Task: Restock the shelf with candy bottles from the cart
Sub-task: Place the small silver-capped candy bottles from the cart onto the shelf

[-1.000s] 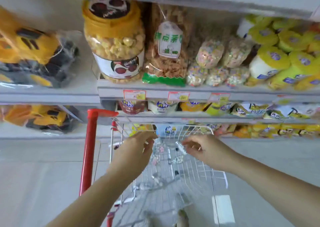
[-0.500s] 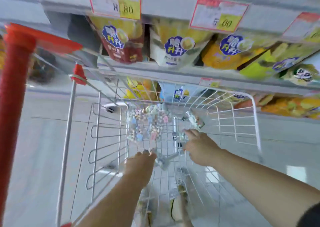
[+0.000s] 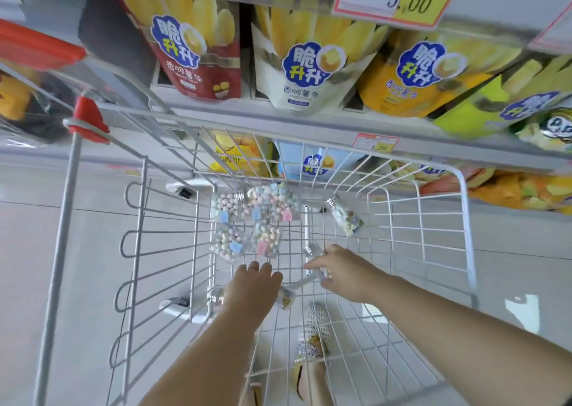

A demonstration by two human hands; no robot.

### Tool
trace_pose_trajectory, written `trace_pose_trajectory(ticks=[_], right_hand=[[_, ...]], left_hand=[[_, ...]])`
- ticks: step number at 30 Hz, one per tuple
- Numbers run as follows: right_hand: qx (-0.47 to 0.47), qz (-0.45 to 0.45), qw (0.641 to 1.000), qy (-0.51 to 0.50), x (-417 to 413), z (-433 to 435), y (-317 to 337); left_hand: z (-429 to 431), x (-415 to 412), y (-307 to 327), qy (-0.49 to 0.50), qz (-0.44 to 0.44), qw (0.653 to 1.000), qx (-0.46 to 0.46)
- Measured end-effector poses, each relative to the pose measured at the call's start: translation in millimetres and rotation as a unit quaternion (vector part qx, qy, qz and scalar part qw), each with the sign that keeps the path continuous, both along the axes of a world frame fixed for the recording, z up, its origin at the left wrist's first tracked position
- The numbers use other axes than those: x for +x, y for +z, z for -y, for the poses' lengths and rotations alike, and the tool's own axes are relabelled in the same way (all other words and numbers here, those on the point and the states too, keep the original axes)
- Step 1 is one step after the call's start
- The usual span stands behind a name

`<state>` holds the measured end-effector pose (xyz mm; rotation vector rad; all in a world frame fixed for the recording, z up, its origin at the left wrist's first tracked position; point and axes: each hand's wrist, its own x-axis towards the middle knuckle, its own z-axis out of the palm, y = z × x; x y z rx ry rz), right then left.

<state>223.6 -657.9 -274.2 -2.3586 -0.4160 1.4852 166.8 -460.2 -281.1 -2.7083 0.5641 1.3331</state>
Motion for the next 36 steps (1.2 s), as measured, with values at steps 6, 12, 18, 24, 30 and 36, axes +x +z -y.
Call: trace_pose_trajectory(ticks=[6, 12, 18, 24, 30, 36], right_hand=[[0.081, -0.116, 0.959, -0.245, 1, 1, 63], [0.2, -0.167, 0.882, -0.392, 8, -8, 180], [0.375, -0.246, 0.733, -0.511, 5, -28, 327], [0.476, -0.254, 0.648, -0.537, -14, -59, 444], [0.433, -0.074, 0.702, -0.561, -15, -66, 523], [0.327, 0.266, 0.817, -0.393, 26, -45, 599]], left_hand=[[-15, 8, 49, 0.192, -0.087, 0.972, -0.108], [-44, 36, 163, 0.354, -0.052, 0.897, -0.261], [-75, 48, 323, 0.389, 0.027, 0.864, -0.318], [-97, 36, 455, 0.362, 0.124, 0.847, -0.369], [-101, 39, 529, 0.428, 0.142, 0.747, -0.489], [-84, 77, 594, 0.422, 0.278, 0.683, -0.527]])
